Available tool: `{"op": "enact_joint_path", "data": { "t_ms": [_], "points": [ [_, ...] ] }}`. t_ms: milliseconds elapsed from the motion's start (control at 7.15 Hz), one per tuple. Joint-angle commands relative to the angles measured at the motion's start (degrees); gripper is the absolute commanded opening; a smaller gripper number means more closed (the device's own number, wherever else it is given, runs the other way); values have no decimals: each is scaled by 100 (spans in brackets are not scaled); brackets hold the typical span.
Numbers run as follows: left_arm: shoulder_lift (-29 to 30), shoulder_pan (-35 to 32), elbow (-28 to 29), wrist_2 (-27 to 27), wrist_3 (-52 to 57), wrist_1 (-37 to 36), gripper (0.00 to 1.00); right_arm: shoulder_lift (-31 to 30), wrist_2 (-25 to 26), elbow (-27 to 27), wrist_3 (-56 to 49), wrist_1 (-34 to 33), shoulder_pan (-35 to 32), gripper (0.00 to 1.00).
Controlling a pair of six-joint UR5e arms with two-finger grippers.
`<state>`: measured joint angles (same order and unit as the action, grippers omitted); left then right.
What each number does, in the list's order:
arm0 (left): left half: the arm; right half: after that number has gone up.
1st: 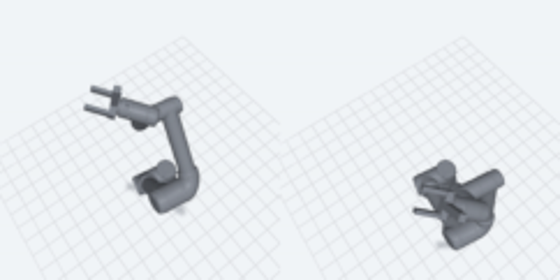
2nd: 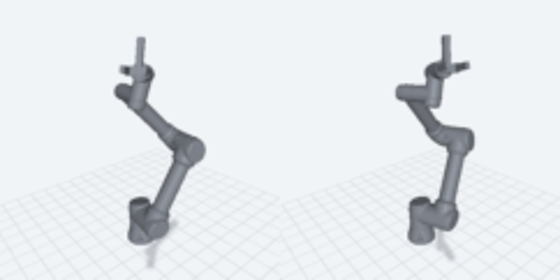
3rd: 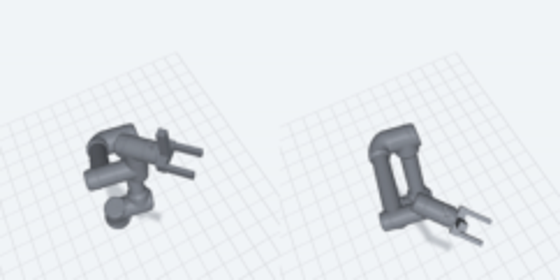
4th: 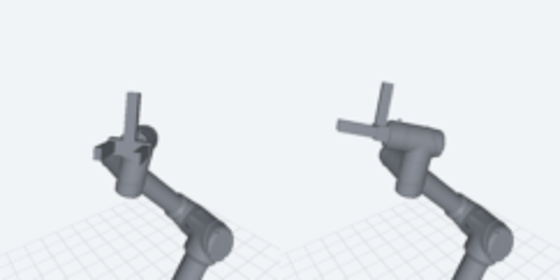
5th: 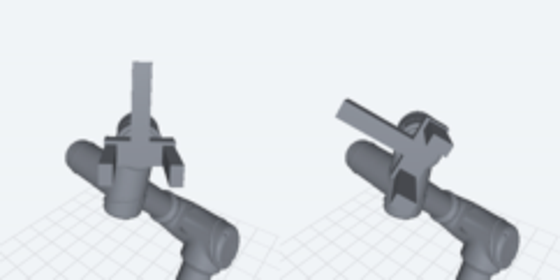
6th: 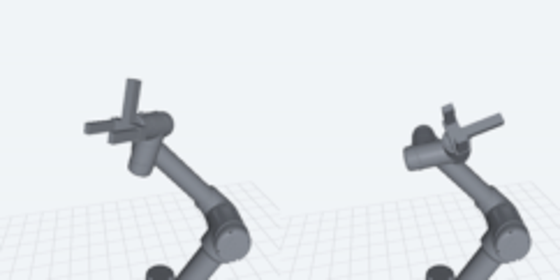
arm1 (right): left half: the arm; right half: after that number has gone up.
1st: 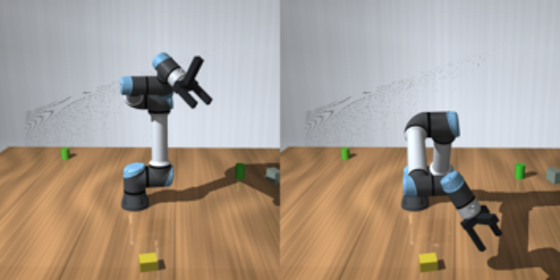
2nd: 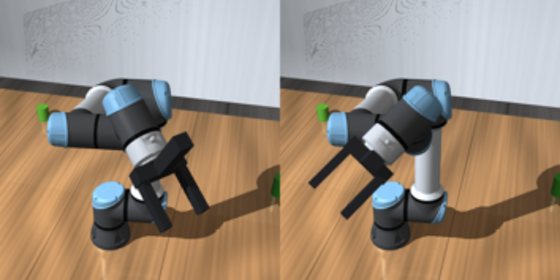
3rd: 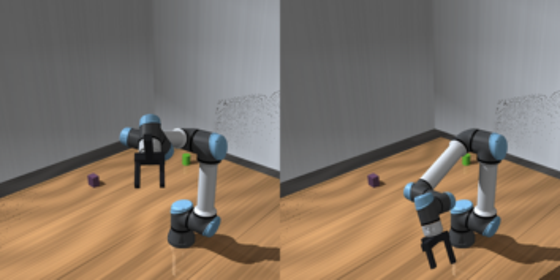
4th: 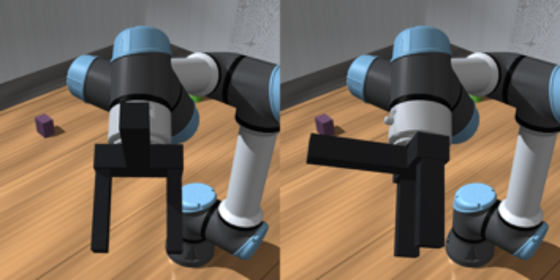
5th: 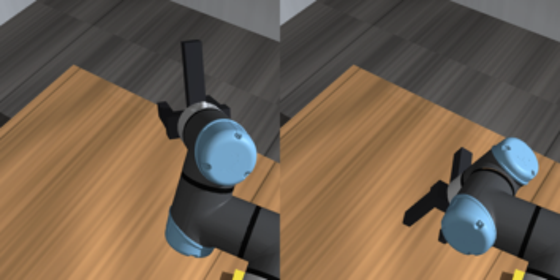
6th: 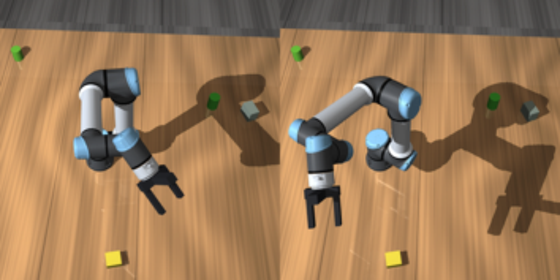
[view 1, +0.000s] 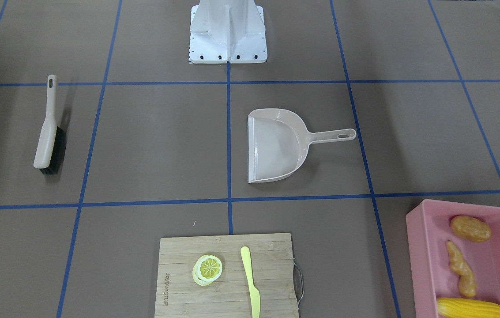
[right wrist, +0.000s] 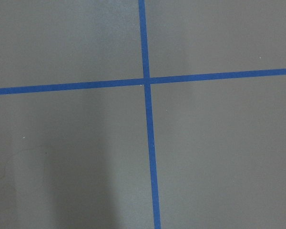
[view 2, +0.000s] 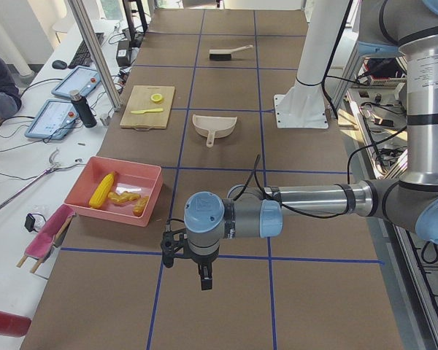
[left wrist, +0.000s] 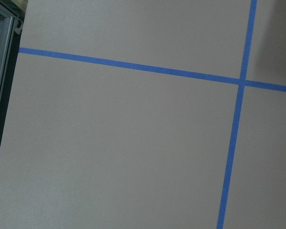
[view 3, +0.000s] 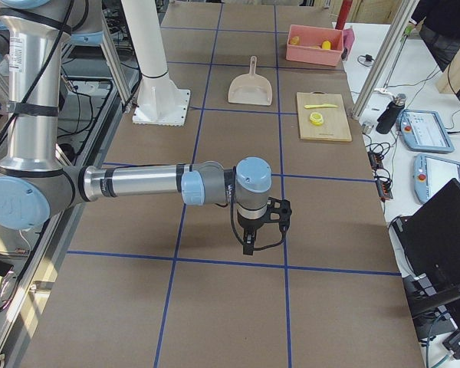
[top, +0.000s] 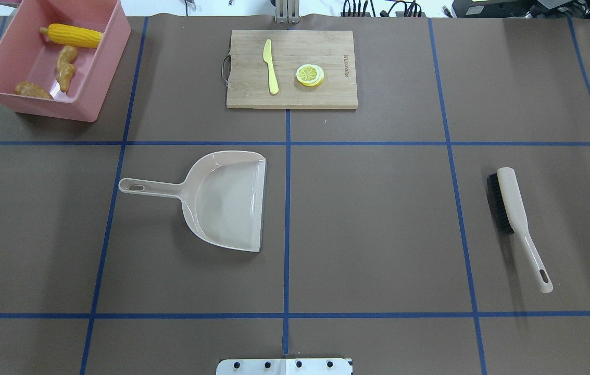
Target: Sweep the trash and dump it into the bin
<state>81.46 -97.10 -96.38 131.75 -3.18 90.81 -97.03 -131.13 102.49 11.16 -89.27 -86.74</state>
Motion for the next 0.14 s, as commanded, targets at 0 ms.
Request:
{"op": "enact_joint_path", "data": {
  "t_ms": [0],
  "points": [
    [-279, -2, -293, 8, 2, 25, 99, 0, 0, -9, 0, 6, -1, 100]
  ]
}}
